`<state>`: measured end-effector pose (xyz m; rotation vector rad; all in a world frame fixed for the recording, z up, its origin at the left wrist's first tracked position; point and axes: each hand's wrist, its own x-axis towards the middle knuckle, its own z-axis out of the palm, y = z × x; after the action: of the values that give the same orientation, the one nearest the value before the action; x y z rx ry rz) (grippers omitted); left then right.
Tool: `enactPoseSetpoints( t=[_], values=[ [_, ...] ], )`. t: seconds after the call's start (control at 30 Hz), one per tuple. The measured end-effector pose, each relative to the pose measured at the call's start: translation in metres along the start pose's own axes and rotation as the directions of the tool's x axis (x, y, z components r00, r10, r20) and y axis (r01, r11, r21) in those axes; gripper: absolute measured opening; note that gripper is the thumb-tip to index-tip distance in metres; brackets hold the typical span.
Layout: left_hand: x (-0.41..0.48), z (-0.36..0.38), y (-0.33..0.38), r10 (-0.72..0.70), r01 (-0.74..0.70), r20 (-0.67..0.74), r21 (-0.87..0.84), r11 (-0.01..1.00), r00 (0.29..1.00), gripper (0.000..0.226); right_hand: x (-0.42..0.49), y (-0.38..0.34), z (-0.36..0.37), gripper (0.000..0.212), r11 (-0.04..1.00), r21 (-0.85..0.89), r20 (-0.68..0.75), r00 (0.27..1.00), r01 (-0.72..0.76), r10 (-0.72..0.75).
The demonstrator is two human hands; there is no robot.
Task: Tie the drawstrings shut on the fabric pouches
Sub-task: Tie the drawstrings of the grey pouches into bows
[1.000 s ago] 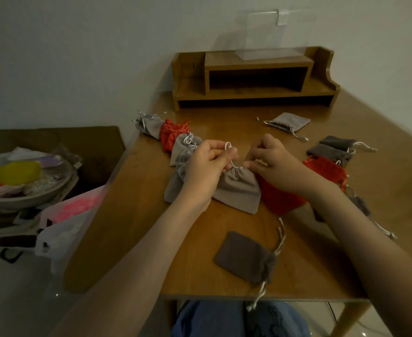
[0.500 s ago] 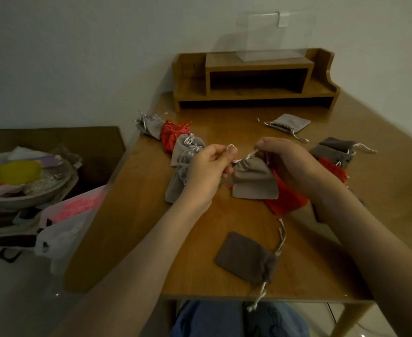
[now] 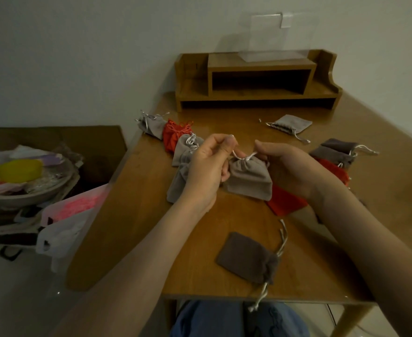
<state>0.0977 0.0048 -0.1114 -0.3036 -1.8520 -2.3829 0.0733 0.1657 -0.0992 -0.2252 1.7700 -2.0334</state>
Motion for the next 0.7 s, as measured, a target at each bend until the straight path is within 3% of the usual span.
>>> enactPoseSetpoints(
  t=[0.13,0.3,0.37,0.47,0.7],
  values=[
    [0.002,-0.001,-0.002,-0.058,0.058,0.020,-0.052,0.997,0.998,0.015,0.003,0.004,0.000,0.029,0.999,-0.005,0.003,0.999,-0.036,0.036],
    [0.003,0.001,0.000,-0.139,0.168,0.133,-0.243,0.955,0.981,0.019,0.002,-0.001,-0.001,0.024,0.973,0.188,-0.021,0.990,-0.132,0.139],
    [0.004,0.000,-0.002,-0.153,0.174,0.116,-0.198,0.965,0.981,0.020,0.002,0.000,0.000,0.032,0.977,0.191,-0.025,0.995,-0.095,0.101],
    [0.007,-0.002,-0.007,-0.182,0.184,0.030,-0.115,0.976,0.983,0.021,0.000,-0.001,0.002,0.025,0.978,0.202,0.016,0.999,-0.050,0.047],
    [0.009,0.001,-0.010,-0.201,0.202,-0.063,0.002,0.979,0.978,0.020,-0.003,0.000,0.005,0.018,0.983,-0.032,0.183,0.968,0.179,-0.170]
  ],
)
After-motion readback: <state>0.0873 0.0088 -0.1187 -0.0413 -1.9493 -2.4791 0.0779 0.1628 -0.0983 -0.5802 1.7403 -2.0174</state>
